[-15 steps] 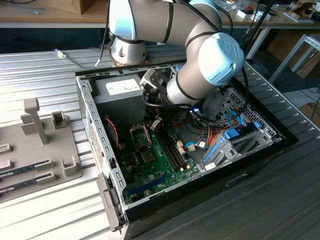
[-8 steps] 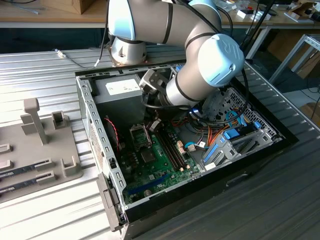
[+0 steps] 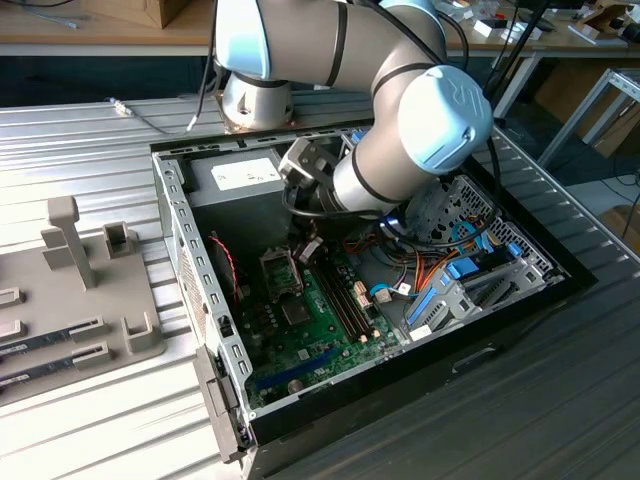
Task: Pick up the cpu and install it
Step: 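Close the cpu cover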
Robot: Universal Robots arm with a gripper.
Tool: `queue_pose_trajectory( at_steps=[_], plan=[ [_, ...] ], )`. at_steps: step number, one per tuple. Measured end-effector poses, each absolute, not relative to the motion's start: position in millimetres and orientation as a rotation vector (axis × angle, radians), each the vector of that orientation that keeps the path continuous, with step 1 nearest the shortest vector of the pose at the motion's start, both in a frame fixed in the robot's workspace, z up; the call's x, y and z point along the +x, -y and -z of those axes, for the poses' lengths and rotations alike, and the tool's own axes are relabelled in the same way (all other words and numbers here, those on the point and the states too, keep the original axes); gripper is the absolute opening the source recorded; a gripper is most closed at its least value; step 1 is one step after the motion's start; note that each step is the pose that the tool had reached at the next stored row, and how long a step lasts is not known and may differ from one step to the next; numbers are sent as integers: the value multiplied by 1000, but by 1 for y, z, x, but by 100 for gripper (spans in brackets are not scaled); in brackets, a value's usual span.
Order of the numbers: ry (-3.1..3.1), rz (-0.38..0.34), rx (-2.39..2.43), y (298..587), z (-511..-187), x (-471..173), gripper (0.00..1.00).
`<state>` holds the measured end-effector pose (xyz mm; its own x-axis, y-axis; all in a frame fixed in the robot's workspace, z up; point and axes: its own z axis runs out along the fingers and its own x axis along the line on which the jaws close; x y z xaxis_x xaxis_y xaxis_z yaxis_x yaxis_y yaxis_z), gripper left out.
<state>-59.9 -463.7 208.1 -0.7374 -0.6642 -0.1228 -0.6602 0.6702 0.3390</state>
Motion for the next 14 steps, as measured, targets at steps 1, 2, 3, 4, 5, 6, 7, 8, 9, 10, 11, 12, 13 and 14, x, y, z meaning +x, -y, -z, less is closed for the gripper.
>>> queue_pose_trajectory(
  at_steps=[1, 2, 3, 4, 5, 6, 7, 8, 9, 10, 11, 12, 13, 14],
  plan=[
    [2861, 576, 1135, 464, -209, -60, 11],
    [2861, 577, 1136, 464, -210, -60, 11],
    [2860, 579, 1136, 465, -211, -60, 11],
    [2860, 580, 1136, 465, -211, -60, 11],
    [2860, 582, 1137, 465, -212, -60, 11],
    [2860, 583, 1137, 465, -212, -60, 11],
    [2860, 585, 1138, 466, -213, -60, 11],
    [2860, 587, 1139, 466, -214, -60, 11],
    [2860, 590, 1139, 466, -214, -60, 11],
    [2860, 592, 1140, 466, -215, -60, 11],
    [2860, 594, 1140, 467, -215, -60, 11],
    [2859, 597, 1141, 467, -216, -60, 11],
    [2859, 601, 1142, 468, -217, -60, 11],
    [2859, 607, 1143, 468, -217, -60, 11]
  ],
)
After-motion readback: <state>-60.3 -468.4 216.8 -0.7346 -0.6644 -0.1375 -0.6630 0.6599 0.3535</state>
